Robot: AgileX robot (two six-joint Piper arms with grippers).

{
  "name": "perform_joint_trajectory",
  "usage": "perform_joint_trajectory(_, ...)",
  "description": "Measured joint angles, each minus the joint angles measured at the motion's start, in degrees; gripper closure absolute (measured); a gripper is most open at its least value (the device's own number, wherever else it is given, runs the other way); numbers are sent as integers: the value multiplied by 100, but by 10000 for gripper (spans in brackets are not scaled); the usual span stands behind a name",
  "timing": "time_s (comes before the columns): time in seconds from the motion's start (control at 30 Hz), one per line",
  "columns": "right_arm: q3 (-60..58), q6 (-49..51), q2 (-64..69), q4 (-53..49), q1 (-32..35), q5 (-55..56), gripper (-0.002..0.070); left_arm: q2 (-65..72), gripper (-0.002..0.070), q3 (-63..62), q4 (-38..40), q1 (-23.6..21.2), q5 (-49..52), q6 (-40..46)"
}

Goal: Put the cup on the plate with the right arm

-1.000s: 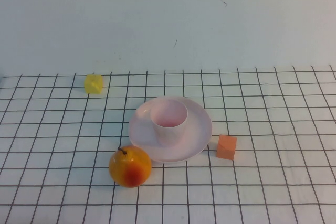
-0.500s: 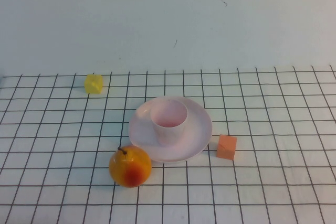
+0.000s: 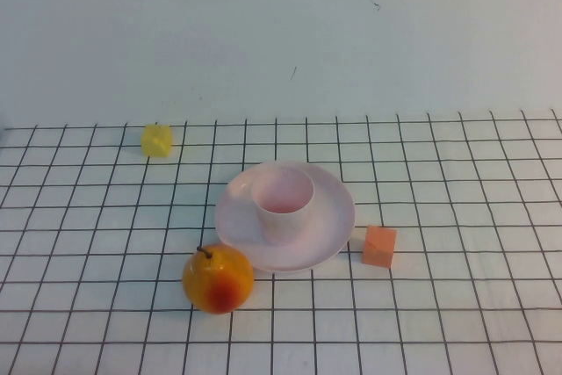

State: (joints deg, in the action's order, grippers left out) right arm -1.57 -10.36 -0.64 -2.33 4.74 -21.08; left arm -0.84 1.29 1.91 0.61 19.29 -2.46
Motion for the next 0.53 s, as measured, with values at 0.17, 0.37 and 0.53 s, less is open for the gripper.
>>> perform_joint_trajectory(0.17, 0, -24, -9, 0, 0, -3, 678, 0, 678, 0, 0, 0, 0, 0)
perform_joint_trajectory(0.37, 0, 111, -9, 0, 0, -3, 678, 0, 678, 0, 0, 0, 0, 0)
perform_joint_trajectory(0.53, 0, 547, -9, 0, 0, -3, 678, 0, 678, 0, 0, 0, 0, 0)
